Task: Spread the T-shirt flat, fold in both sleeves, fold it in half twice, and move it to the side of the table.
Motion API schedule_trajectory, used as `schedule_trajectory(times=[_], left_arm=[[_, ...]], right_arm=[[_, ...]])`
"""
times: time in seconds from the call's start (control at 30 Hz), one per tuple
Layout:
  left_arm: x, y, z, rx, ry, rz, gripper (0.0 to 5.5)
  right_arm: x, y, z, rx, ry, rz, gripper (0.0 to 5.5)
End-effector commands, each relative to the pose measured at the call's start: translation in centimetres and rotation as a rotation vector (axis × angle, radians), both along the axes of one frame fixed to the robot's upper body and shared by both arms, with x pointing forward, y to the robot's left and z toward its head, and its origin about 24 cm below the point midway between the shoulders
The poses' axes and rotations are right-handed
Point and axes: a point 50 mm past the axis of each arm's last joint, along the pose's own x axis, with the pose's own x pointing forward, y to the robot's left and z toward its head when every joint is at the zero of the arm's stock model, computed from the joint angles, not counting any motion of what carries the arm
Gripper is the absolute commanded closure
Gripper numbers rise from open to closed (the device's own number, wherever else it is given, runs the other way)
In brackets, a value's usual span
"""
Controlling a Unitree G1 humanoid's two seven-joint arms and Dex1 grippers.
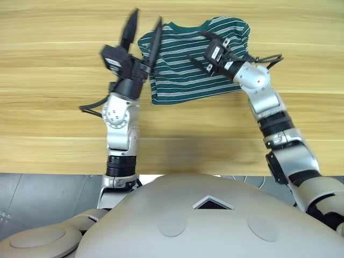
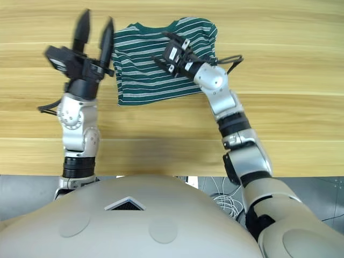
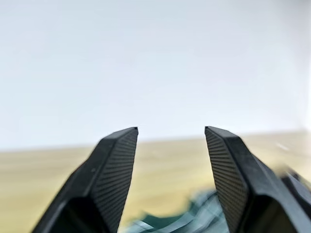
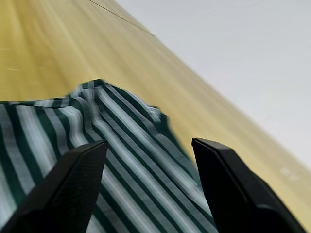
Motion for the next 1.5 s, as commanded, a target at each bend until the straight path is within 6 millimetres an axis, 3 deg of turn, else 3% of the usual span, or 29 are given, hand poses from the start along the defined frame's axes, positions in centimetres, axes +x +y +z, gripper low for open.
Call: schedule_trajectory(times=[0.03,0.13,0.23,0.33,0.43,0.53,0.57,0.67,0.73,0.83,1.0,1.1,1.17,1.3,1.37,1.5], left_arm=[[-0.4,3.6,0.7,-0.03,-0.018,0.16,3.08],[-0.4,4.3,0.5,-0.029,-0.01,0.192,3.08],[-0.1,4.6,0.3,-0.004,0.001,0.201,3.08],[0.5,4.9,0.2,0.025,0.007,0.214,3.08],[1.1,4.8,0.2,0.042,0.011,0.211,3.08],[1.7,4.7,0.2,0.063,0.018,0.204,3.08],[1.8,4.6,0.2,0.073,0.017,0.199,3.08],[1.7,4.4,0.4,0.108,0.009,0.189,3.08],[1.7,4.0,0.4,0.133,0.008,0.164,3.08],[1.8,2.7,0.2,0.229,0.001,0.082,3.08],[0.8,0.6,-2.1,0.613,-0.008,-0.201,3.08],[0.6,2.8,-3.3,0.829,0.036,-0.345,3.08],[1.2,5.4,-3.7,1.027,0.088,-0.395,2.68],[3.1,10.2,-2.8,1.344,0.166,-0.466,2.08],[3.8,10.6,-2.8,1.43,0.171,-0.501,1.87],[3.0,8.6,-5.9,1.547,0.152,-0.679,1.87]], right_arm=[[-1.4,0.3,-0.3,0.041,0.113,-0.031,2.28],[-1.0,1.9,-1.1,0.08,0.262,-0.057,2.28],[-1.7,4.4,-3.3,0.025,0.499,0.012,2.28],[-5.1,5.7,-5.3,-0.212,0.543,0.266,2.28],[-7.8,5.1,-5.7,-0.358,0.481,0.472,2.28],[-10.3,2.8,-4.8,-0.445,0.371,0.687,2.28],[-10.6,1.3,-4.3,-0.49,0.325,0.721,2.28],[-8.5,-3.7,-2.8,-0.636,0.191,0.655,2.28],[-5.5,-6.2,-0.7,-0.632,0.095,0.496,2.28],[-2.5,-6.9,2.4,-0.463,-0.039,0.332,2.28],[-3.9,-7.0,4.0,-0.269,-0.058,0.414,2.28],[-3.9,-9.8,4.3,-0.294,-0.06,0.36,2.28],[-4.0,-12.2,4.8,-0.307,-0.046,0.309,2.28],[-4.7,-16.1,5.0,-0.43,0.016,0.242,1.61],[-5.4,-16.5,3.8,-0.488,0.051,0.251,1.27],[-6.7,-15.6,0.3,-0.605,0.148,0.357,1.27]])
